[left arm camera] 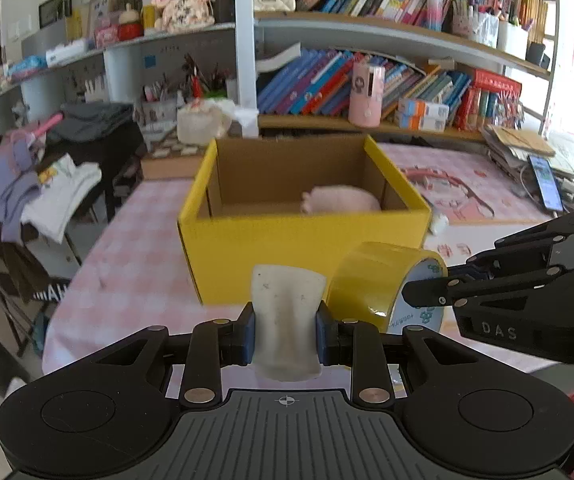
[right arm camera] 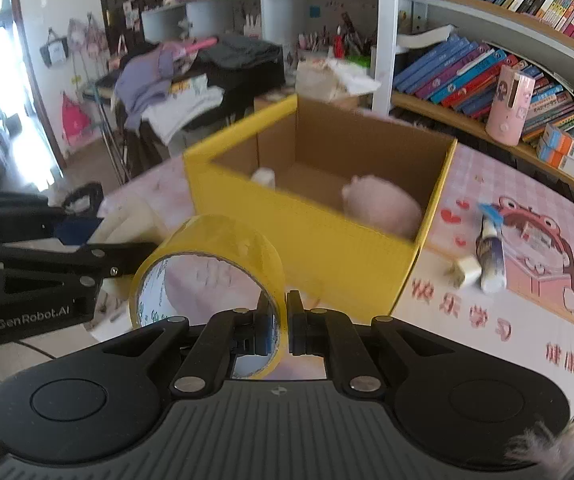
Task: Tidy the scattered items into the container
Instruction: 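Carry the tape roll and cube over the yellow box with both grippers, then lower the tape roll and cube into the box and open both grippers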
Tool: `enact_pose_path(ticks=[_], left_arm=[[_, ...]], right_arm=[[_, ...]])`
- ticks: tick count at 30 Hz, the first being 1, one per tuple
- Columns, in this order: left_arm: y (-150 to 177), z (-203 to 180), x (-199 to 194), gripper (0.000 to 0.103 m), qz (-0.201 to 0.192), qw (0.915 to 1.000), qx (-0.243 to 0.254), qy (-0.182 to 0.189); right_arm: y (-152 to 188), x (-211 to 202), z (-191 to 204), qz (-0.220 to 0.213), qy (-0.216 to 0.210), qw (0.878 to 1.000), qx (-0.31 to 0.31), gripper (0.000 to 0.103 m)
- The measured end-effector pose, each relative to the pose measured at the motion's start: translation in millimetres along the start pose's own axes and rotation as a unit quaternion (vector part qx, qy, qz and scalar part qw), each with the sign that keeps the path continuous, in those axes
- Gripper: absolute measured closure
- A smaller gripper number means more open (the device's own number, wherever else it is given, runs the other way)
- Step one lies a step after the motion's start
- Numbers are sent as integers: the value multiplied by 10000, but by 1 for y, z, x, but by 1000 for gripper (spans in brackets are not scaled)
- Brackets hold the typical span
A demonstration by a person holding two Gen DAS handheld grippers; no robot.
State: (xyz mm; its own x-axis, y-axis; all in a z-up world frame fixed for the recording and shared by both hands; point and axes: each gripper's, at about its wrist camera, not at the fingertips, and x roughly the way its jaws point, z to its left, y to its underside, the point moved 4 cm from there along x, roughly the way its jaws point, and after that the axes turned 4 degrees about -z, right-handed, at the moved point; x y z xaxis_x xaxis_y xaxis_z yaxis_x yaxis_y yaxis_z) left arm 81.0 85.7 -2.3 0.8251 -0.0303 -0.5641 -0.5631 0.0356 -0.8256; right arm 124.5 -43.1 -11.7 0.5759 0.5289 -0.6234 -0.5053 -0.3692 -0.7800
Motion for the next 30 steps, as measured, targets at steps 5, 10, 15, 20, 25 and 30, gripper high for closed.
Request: enact_pose_path(ticks=[5,10,15,20,25,30], left_arm=[[-30,5,10,76,-228,9997,94,-57],[-61,12,28,76,-416,9989,156,-122],[-82,18,55,76,-443,9982,350,-190],[-94,22,90,76,-309,9984,413,-231],[-94,24,130,76,58,9989,405,-242],[-85,18,159,76,415,9971,604,-199]], right_arm=[[-39,2,-17,-362,-43,9993,78,96],[-74,14,-35,-628,-41,9980,39,96],[-102,40,-51,-705,51,9974,-171,96],[-125,81,-76,-412,209,9989,43,96],[-136,132,-89,-23,289,9995,-117,96],[-138,183,-92,453,319,9972,-500,95]])
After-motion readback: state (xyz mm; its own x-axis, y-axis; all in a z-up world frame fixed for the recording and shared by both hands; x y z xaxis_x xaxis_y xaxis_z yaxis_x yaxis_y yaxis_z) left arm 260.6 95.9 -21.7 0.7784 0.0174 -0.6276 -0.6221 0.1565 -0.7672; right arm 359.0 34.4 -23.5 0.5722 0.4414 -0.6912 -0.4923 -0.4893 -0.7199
